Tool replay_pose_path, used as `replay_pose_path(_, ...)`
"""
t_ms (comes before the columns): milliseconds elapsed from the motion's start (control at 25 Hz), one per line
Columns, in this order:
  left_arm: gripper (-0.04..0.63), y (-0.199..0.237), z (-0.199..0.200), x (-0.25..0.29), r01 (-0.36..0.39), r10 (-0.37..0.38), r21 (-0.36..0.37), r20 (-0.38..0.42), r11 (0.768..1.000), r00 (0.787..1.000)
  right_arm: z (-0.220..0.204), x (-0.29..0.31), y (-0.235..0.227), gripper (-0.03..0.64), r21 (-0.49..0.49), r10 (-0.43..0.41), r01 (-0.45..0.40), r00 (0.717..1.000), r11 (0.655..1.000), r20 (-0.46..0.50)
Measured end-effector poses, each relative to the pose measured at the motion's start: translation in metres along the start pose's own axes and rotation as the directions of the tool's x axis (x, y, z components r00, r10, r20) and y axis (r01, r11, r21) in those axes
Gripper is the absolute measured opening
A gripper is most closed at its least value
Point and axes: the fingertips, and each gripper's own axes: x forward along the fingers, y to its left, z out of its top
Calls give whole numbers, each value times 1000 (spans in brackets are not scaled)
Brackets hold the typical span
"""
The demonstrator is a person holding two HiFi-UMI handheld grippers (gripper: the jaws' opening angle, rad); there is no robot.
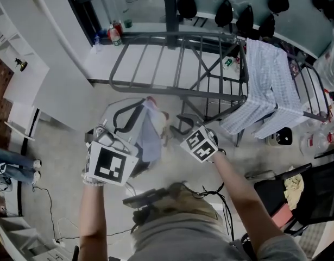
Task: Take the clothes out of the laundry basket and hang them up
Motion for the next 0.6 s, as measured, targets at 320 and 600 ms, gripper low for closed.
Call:
replay_pose_path(320,0,2,11,-6,-31,32,-24,26,999,999,4,28,8,153,-39,86,-86,996,996,-6)
replay_pose_path(600,0,10,-12,-11,-61,59,-81,-28,995,998,0,15,-5,11,-37,26,-26,1000,999,-15)
